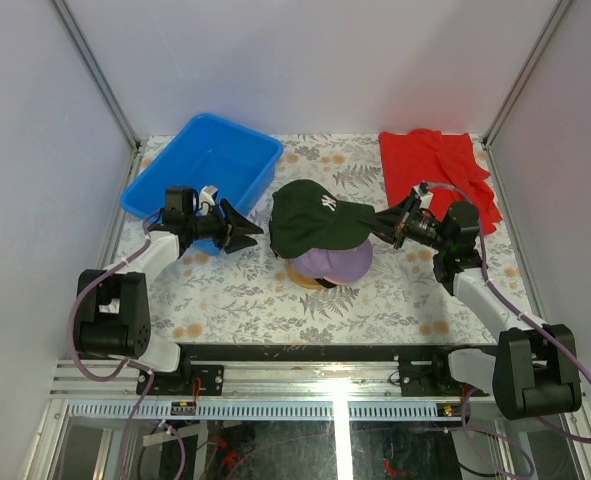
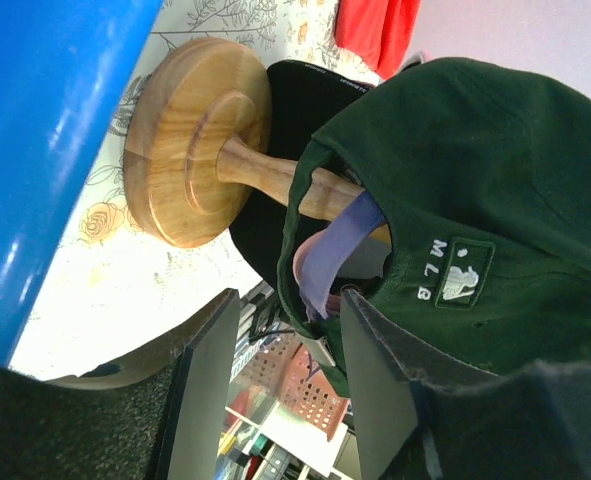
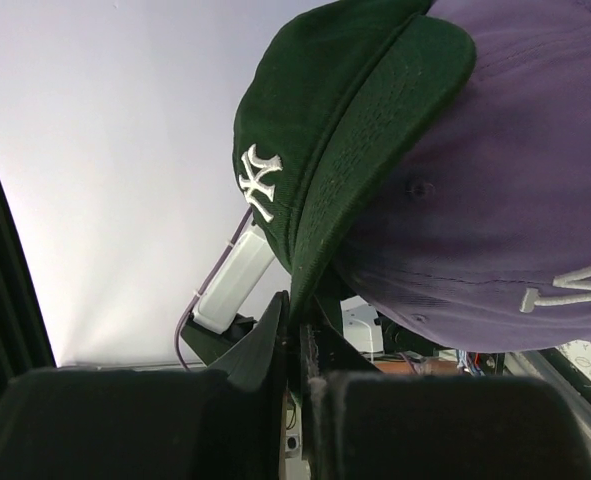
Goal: Stack the hats
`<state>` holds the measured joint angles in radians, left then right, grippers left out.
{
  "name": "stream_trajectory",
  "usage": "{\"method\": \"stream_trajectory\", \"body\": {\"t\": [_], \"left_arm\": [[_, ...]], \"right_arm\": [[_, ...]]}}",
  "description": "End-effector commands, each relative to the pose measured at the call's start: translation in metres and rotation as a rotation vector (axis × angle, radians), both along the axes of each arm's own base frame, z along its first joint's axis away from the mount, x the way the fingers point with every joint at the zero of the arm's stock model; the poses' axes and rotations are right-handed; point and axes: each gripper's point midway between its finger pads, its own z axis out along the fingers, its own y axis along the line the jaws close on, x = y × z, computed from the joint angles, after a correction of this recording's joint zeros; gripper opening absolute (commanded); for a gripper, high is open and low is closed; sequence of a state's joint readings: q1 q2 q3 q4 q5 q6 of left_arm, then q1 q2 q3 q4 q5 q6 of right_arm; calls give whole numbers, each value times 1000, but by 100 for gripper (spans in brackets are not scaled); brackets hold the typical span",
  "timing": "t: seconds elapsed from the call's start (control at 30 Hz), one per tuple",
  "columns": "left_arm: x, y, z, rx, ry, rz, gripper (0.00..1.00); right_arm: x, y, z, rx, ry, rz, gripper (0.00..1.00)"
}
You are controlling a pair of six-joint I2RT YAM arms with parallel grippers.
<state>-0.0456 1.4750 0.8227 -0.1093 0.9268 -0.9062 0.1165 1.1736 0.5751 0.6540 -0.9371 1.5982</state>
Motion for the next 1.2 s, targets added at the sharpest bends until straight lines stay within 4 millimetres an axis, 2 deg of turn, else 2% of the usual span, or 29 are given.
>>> {"method": "stream_trajectory", "body": {"t": [0.0,0.23,0.37,0.77,0.93,1.17], "left_arm": [[14,-3,1,19,-48,-4,45],[17,-13,3,21,-63,-24,45],[17,-22,-3,38,-55,-46,45],[23,-23,-18,263,-95,25,44],[22,-33,-19,298,-104,4,44],[27,-47,-10,305,-131,-16,45]], "right_arm": [[-8,-2,18,36,-71,14,0],[-7,-3,20,40,-73,7,0],[-7,-4,21,46,-72,1,0],[-8,-6,24,56,-80,-7,0],[-10,-8,13,56,-61,-15,0],[-16,-15,-12,58,-16,-38,0]]}}
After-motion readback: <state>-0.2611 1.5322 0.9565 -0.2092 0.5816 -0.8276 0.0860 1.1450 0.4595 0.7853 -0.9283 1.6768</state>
